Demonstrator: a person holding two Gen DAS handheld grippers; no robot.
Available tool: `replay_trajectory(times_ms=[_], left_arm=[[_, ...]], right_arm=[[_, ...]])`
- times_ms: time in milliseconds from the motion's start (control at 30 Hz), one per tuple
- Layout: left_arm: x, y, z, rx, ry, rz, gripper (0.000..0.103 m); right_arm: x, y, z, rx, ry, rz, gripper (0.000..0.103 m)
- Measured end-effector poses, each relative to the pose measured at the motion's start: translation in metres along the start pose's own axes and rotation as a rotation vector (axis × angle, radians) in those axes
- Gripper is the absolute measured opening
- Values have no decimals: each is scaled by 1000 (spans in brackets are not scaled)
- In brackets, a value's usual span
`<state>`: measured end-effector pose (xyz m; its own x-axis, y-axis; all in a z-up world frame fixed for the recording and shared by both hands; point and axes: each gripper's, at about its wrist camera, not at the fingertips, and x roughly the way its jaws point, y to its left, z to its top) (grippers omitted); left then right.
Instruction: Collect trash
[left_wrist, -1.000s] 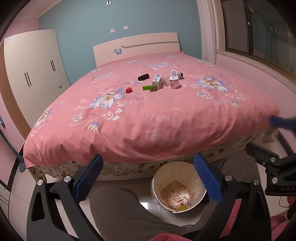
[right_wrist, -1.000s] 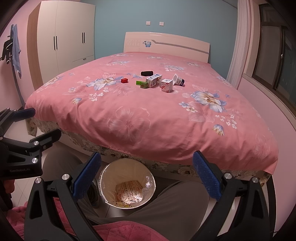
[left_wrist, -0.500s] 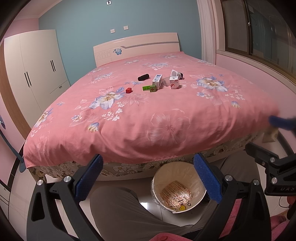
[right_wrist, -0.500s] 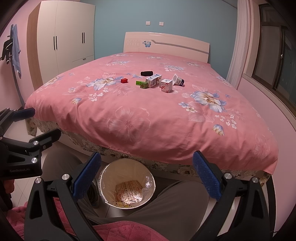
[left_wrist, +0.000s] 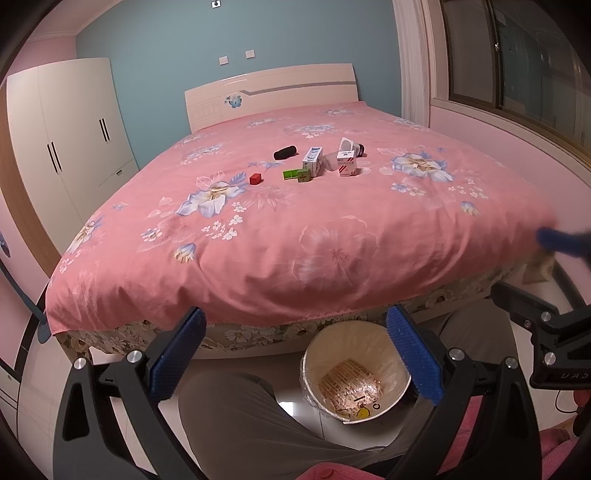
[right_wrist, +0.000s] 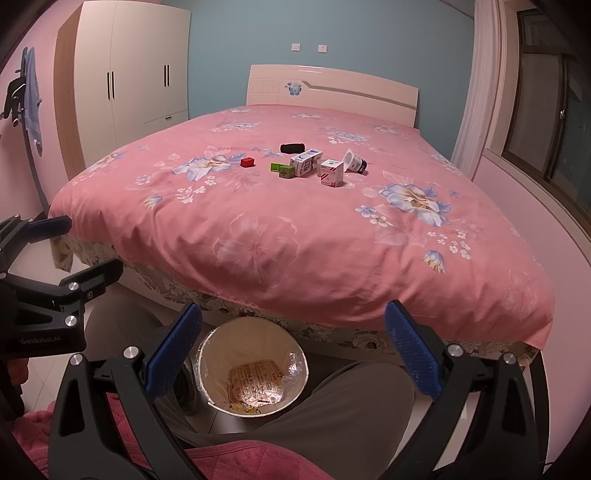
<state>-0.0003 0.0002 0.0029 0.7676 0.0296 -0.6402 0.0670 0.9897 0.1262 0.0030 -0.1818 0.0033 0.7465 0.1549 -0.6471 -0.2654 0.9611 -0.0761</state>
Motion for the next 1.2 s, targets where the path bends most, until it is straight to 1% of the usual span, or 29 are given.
replay_trajectory(times_ms=[333, 500, 700, 767, 833, 933, 967, 1033, 1100, 1200], left_arm=[[3, 1, -1, -6, 14, -11, 99], [13, 10, 13, -13, 1, -9, 99], [33, 31, 55, -28, -32, 9, 99], [47, 40, 75, -31, -41, 25, 99], [57, 44, 88, -27, -43, 45, 99], [82, 53, 114, -32, -33, 54, 99], [96, 58, 126, -36, -20, 58, 99], [110, 60, 138, -32, -12, 58, 99], [132, 65, 154, -33, -4, 77, 99], [160, 74, 173, -42, 14, 60, 99]], right_arm=[[1, 0, 1, -11, -2, 0, 96], [3, -6, 20, -35, -28, -19, 96], [22, -20, 61, -36, -61, -32, 96], [31, -26, 77, -31, -68, -34, 96], [42, -32, 94, -29, -70, -37, 96], [62, -41, 119, -29, -67, -40, 96], [69, -44, 127, -29, -64, -43, 96], [85, -51, 144, -28, -64, -41, 96], [103, -57, 162, -28, -57, -44, 96], [129, -65, 184, -33, -50, -47, 96]])
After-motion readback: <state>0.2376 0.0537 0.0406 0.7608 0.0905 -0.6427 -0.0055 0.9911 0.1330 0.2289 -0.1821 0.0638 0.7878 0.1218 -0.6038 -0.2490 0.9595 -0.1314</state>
